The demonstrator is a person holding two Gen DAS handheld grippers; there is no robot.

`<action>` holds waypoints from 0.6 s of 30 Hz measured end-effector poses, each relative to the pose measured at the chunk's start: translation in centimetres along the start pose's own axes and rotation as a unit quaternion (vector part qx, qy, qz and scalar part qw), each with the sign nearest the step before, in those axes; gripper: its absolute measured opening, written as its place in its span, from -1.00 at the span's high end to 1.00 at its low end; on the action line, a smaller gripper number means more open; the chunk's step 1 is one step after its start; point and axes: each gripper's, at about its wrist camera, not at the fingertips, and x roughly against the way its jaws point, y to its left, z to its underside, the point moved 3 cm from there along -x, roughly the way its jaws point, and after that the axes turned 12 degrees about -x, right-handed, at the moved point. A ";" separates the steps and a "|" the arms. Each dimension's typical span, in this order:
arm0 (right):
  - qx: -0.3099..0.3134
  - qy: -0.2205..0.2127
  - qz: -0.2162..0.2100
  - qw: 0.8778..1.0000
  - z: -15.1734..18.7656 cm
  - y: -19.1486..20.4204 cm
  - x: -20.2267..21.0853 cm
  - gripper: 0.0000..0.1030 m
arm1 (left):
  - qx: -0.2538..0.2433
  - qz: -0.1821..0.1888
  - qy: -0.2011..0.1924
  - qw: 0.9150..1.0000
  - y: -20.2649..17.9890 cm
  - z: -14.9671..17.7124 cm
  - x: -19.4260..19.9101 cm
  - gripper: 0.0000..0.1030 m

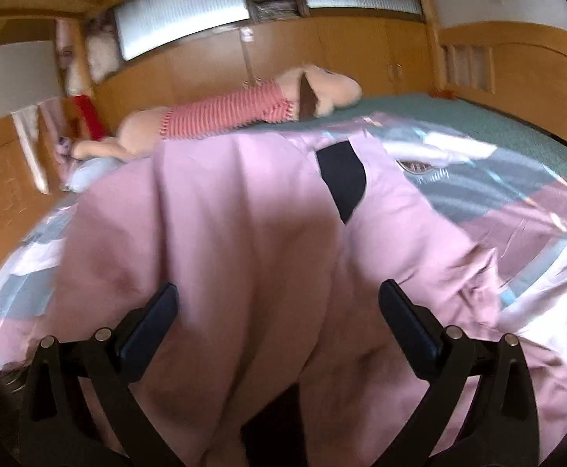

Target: Fold large clothes

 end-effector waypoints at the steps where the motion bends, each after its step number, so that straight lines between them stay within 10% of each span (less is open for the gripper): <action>1: 0.032 0.031 0.025 0.999 0.9 0.2 -0.6 -0.97 | 0.000 -0.001 0.000 1.000 0.0 -0.1 -0.1 -0.96; 6: -0.017 0.096 0.013 0.995 2.9 -2.5 -3.7 -0.97 | -0.004 -0.006 0.003 1.000 -0.4 -0.1 -0.6 -0.96; 12: -0.016 0.077 0.002 0.997 3.3 -2.5 -3.7 -0.97 | 0.000 -0.007 0.003 1.000 -0.5 -0.1 -0.4 -0.96; 18: -0.022 0.074 -0.005 0.997 3.5 -2.8 -3.6 -0.97 | -0.046 -0.096 -0.051 0.993 -2.3 -0.6 3.1 -0.96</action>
